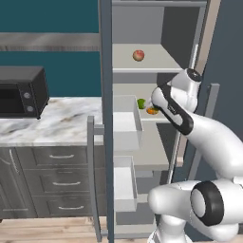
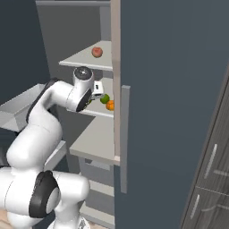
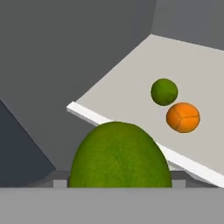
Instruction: Take the peach and lime from the highest rack and move them to the second highest rack where the lime and orange are located, to maximize freezer space. Close the freezer door after rearranging.
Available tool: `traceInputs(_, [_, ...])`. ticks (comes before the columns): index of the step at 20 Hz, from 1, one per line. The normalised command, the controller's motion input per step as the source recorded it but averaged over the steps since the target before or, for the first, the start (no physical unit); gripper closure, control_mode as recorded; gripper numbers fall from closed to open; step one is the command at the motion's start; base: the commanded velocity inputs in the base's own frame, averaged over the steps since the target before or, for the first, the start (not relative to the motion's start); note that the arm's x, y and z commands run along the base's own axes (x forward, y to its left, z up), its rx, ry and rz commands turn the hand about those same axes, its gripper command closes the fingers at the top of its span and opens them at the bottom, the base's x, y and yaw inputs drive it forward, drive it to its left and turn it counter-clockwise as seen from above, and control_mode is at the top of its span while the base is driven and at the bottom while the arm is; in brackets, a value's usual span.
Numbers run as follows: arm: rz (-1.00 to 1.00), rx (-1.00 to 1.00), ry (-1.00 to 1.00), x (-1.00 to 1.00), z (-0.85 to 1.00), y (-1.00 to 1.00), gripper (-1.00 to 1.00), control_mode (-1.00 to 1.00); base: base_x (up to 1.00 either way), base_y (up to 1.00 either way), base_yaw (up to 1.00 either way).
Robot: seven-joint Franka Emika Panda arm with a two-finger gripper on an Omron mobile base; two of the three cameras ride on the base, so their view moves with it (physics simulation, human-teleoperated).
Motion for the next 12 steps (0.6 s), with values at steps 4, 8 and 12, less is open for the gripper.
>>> traceInputs(4, [0.0,0.0,-0.04,0.86,-0.33,0.16,1.0,-1.0,0.0,0.0,0.0])
traceInputs(8, [0.0,0.05,0.0,0.92,-0.17,0.0,1.0,-1.0,0.0,0.0,0.0])
traceInputs(12, [0.0,0.11,0.0,0.75,-0.03,-0.07,1.0,-1.0,0.0,0.0,0.0])
